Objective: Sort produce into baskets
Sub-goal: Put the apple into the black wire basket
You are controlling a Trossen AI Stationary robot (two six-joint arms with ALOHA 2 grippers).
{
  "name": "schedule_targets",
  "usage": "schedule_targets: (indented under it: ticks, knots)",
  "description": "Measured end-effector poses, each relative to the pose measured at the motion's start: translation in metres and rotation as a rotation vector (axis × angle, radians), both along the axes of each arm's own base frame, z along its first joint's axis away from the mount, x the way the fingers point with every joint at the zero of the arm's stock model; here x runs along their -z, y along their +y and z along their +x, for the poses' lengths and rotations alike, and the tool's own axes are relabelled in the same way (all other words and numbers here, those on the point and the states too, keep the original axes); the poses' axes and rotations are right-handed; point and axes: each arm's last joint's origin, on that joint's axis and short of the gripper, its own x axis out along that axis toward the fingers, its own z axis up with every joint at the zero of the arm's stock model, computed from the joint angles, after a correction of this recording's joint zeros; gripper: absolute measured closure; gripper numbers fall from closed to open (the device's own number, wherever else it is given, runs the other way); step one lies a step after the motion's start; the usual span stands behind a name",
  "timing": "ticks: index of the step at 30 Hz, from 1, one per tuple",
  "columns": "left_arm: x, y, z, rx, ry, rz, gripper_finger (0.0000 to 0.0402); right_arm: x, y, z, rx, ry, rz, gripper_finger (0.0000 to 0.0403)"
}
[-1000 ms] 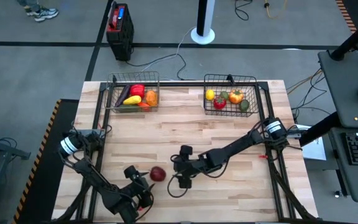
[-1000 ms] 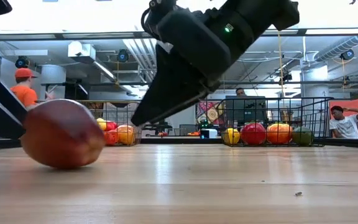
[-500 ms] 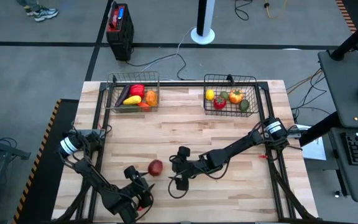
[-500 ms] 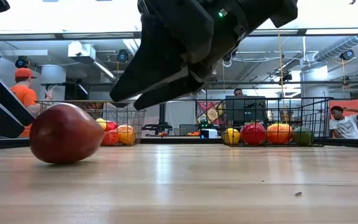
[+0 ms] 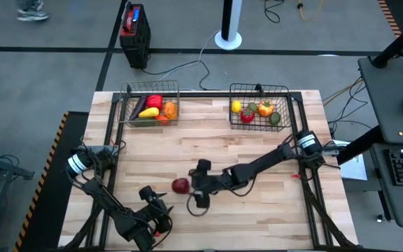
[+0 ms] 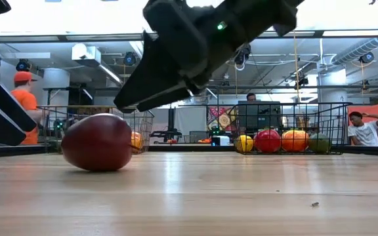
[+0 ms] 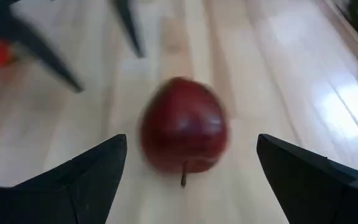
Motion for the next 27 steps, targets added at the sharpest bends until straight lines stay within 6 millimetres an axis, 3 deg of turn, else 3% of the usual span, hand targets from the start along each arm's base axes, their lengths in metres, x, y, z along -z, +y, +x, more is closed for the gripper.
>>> schedule_targets:
  ticks: [5,9,14,21,27]
  knots:
    - [0.0,0.001,0.0,0.014,0.009,0.03,0.0141,-0.001,-0.008,0.003,0.035,-0.013,0.048,0.0051]
    - [0.0,0.003,0.001,0.01,0.01,0.036,0.0141,-0.004,-0.007,0.006,-0.135,-0.027,0.045,0.0051]
    - [0.0,0.003,0.001,0.01,0.007,0.042,0.0141,-0.004,-0.01,0.007,-0.188,-0.035,-0.057,0.0051]
    - [-0.001,0.006,0.001,0.015,0.023,0.071,0.0141,-0.005,-0.022,0.01,-0.011,-0.048,0.004,0.0051]
    - [-0.015,0.011,-0.003,0.013,0.026,0.096,0.0144,-0.005,-0.015,0.003,0.026,0.009,0.072,0.0051]
